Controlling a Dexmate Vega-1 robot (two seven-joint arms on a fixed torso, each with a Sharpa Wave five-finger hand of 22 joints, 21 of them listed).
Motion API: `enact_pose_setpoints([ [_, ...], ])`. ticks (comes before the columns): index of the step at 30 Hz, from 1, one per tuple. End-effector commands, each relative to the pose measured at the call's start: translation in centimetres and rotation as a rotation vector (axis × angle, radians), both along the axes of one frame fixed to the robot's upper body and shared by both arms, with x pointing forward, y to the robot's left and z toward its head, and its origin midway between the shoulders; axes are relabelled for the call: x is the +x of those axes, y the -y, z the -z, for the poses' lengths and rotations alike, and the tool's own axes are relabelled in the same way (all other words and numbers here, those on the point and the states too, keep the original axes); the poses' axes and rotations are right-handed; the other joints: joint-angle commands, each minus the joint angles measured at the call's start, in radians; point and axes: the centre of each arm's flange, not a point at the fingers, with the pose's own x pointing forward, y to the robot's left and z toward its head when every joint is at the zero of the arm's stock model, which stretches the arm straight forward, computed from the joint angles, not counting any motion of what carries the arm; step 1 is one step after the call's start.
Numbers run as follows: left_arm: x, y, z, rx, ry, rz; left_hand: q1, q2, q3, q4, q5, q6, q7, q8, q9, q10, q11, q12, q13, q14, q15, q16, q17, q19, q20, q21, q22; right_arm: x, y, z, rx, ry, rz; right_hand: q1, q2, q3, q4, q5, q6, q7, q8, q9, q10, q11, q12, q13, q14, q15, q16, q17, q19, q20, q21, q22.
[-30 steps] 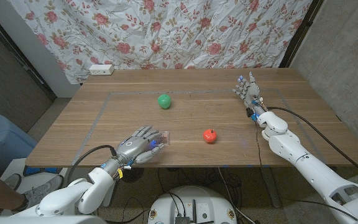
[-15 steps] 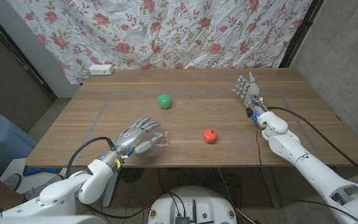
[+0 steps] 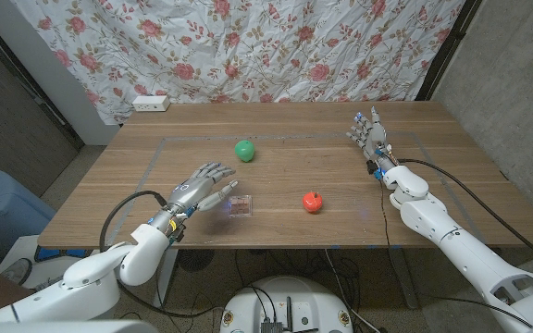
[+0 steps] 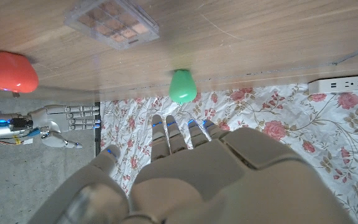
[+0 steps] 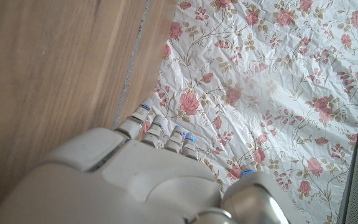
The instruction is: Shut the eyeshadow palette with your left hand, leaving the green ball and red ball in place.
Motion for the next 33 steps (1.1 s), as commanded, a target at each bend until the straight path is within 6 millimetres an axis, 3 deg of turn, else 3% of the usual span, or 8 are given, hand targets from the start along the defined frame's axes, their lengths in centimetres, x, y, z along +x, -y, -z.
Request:
enact_pose_setpoints([
  [1, 2.7, -0.9, -2.1, -0.184, -0.014, 0.063, 0.013, 0.125, 0.011, -0.002, 0.007, 0.016, 0.000, 0.002, 0.000, 0.010, 0.000, 0.004, -0.001, 0.010, -0.001, 0.003, 0.000, -0.014, 0.010, 0.004, -0.001, 0.0, 0.0, 0.0, -0.002, 0.000, -0.003, 0.000, 0.098, 0.000, 0.006, 0.004, 0.001, -0.009, 0.005, 0.005, 0.002, -0.005, 0.005, 0.002, -0.004, -0.116, 0.006, 0.004, 0.004, 0.000, 0.006, 0.003],
  [15, 6.4, -0.8, -5.5, -0.367, 0.003, 0.183, 0.021, 0.124, 0.033, -0.009, 0.010, 0.037, 0.009, 0.001, 0.000, 0.029, 0.006, 0.005, -0.001, 0.041, 0.007, -0.002, -0.002, 0.024, 0.018, 0.006, -0.003, 0.0, 0.0, 0.0, 0.001, 0.001, 0.001, 0.000, 0.098, 0.000, 0.006, 0.004, 0.001, -0.009, 0.005, 0.005, 0.003, -0.005, 0.005, 0.002, -0.004, -0.118, 0.006, 0.004, 0.004, 0.000, 0.006, 0.003],
  [33, 9.5, -0.8, -6.3, -0.557, -0.068, 0.229, 0.026, 0.121, 0.054, -0.014, 0.011, 0.058, 0.021, 0.000, 0.000, 0.047, 0.015, 0.004, -0.001, 0.069, 0.014, -0.007, -0.002, 0.049, 0.018, 0.003, -0.003, 0.0, 0.0, 0.0, 0.001, 0.001, 0.001, 0.000, 0.099, 0.000, 0.006, 0.004, 0.001, -0.008, 0.005, 0.005, 0.003, -0.006, 0.005, 0.002, -0.004, -0.117, 0.006, 0.004, 0.004, 0.000, 0.006, 0.003],
])
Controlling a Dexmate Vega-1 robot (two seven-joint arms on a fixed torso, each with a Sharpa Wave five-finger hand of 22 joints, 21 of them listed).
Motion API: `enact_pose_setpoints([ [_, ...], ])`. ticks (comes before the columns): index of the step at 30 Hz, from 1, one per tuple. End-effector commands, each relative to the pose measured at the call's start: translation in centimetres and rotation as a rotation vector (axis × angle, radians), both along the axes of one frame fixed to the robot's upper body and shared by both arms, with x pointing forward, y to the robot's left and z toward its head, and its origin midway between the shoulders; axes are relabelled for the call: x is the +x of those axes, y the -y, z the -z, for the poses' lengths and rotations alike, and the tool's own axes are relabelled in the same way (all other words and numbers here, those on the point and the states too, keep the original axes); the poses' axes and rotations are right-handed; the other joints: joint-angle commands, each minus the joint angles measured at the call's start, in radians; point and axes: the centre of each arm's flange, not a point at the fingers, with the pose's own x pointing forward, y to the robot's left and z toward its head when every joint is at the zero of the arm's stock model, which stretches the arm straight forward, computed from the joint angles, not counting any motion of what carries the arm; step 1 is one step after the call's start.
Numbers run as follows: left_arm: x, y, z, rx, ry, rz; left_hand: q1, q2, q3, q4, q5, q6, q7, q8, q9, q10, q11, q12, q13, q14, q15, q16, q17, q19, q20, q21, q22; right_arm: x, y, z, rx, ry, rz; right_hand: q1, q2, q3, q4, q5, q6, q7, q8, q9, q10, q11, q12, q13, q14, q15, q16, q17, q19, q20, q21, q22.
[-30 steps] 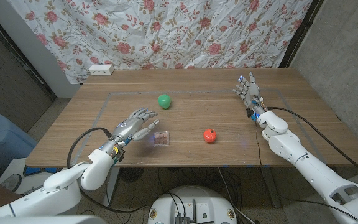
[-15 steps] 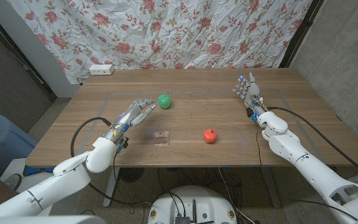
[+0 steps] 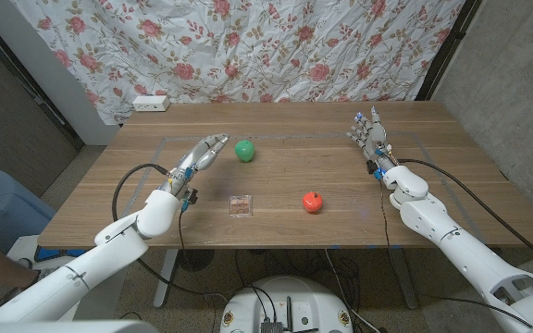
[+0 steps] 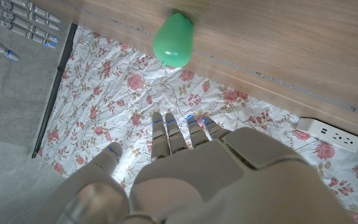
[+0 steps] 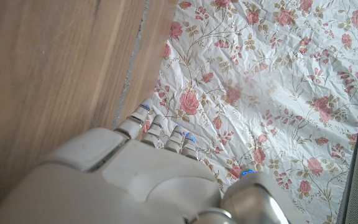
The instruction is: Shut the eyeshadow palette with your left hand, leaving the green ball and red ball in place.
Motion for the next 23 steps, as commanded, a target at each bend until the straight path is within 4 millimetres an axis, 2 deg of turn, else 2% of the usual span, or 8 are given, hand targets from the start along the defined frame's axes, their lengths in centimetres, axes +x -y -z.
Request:
enact_pose_setpoints([
  [1, 2.0, 0.3, -0.6, -0.146, -0.043, 0.063, 0.011, 0.117, 0.011, 0.001, 0.003, 0.007, 0.003, 0.000, 0.000, 0.012, 0.000, 0.004, -0.001, 0.012, 0.003, 0.000, 0.002, 0.004, -0.001, 0.003, 0.001, 0.0, 0.0, 0.0, 0.000, 0.000, 0.000, 0.000, 0.099, 0.000, 0.006, 0.004, 0.000, -0.009, 0.005, 0.005, 0.003, -0.005, 0.005, 0.002, -0.004, -0.115, 0.006, 0.004, 0.004, 0.000, 0.006, 0.003],
  [13, 3.3, 0.3, -0.4, -0.290, -0.091, 0.115, 0.011, 0.114, 0.021, 0.000, 0.003, 0.015, 0.008, -0.002, 0.000, 0.020, 0.006, 0.003, -0.001, 0.022, 0.007, -0.004, 0.003, 0.025, 0.000, 0.004, 0.001, 0.0, 0.0, 0.0, 0.000, 0.000, 0.000, 0.000, 0.099, 0.000, 0.006, 0.004, 0.001, -0.009, 0.005, 0.005, 0.002, -0.005, 0.005, 0.002, -0.004, -0.118, 0.006, 0.004, 0.004, 0.000, 0.006, 0.003],
  [18, 4.2, 0.3, -0.3, -0.386, -0.140, 0.156, 0.012, 0.112, 0.025, -0.001, 0.003, 0.015, 0.008, -0.004, 0.000, 0.020, 0.004, 0.001, -0.001, 0.018, 0.001, -0.008, 0.003, 0.026, -0.011, 0.000, 0.001, 0.0, 0.0, 0.0, 0.000, 0.000, 0.000, 0.000, 0.099, 0.000, 0.006, 0.004, 0.001, -0.009, 0.005, 0.005, 0.003, -0.005, 0.006, 0.002, -0.004, -0.118, 0.006, 0.004, 0.004, 0.001, 0.006, 0.003],
  [23, 5.0, 0.2, 0.1, -0.458, -0.173, 0.209, 0.023, 0.117, 0.045, -0.012, 0.003, 0.011, 0.014, -0.009, -0.001, 0.017, 0.014, -0.004, -0.001, 0.020, -0.008, -0.014, 0.001, 0.068, -0.017, 0.006, -0.001, 0.0, 0.0, 0.0, 0.000, 0.000, 0.000, 0.000, 0.099, 0.000, 0.006, 0.004, 0.001, -0.010, 0.005, 0.005, 0.002, -0.006, 0.005, 0.002, -0.004, -0.117, 0.006, 0.004, 0.005, 0.000, 0.006, 0.003],
])
